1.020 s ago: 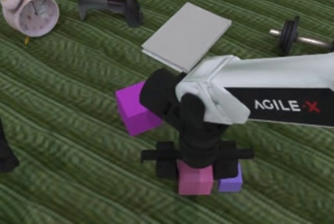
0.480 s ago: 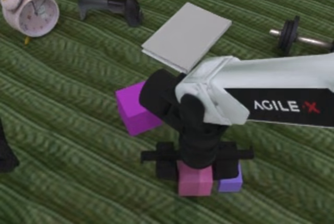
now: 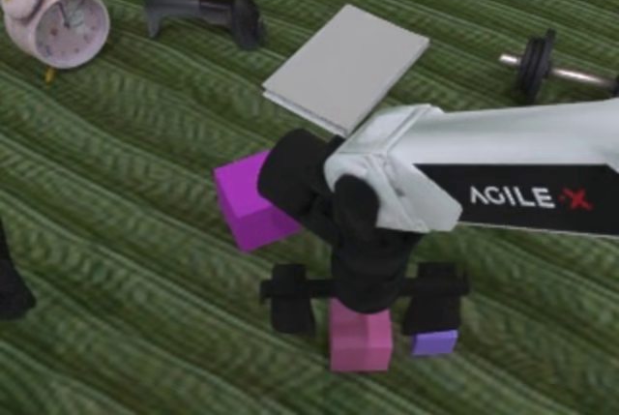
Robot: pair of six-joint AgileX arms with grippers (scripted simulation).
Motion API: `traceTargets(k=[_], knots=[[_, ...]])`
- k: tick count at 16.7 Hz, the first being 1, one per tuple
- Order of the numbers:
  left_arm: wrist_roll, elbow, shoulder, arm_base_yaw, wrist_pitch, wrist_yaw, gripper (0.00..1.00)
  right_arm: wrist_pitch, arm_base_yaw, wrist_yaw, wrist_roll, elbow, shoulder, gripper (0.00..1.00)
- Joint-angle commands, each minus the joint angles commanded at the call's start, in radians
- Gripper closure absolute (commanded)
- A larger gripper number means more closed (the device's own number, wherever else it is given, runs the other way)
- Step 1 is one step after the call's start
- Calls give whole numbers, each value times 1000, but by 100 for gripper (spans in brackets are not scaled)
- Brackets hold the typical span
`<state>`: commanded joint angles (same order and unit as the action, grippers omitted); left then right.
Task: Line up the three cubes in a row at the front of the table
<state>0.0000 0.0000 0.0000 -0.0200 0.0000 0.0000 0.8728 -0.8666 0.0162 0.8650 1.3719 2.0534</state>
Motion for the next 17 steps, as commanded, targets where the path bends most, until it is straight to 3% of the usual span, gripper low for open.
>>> traceTargets(k=[7, 13, 17], knots=[[0, 0, 0, 0, 0, 0, 0, 18, 0, 0, 1, 14, -5, 0], [0, 0, 0, 0, 0, 0, 0, 219, -8, -1, 2, 140, -72, 0], [0, 0, 0, 0, 0, 0, 0, 251, -9, -1, 0, 164, -88, 0]])
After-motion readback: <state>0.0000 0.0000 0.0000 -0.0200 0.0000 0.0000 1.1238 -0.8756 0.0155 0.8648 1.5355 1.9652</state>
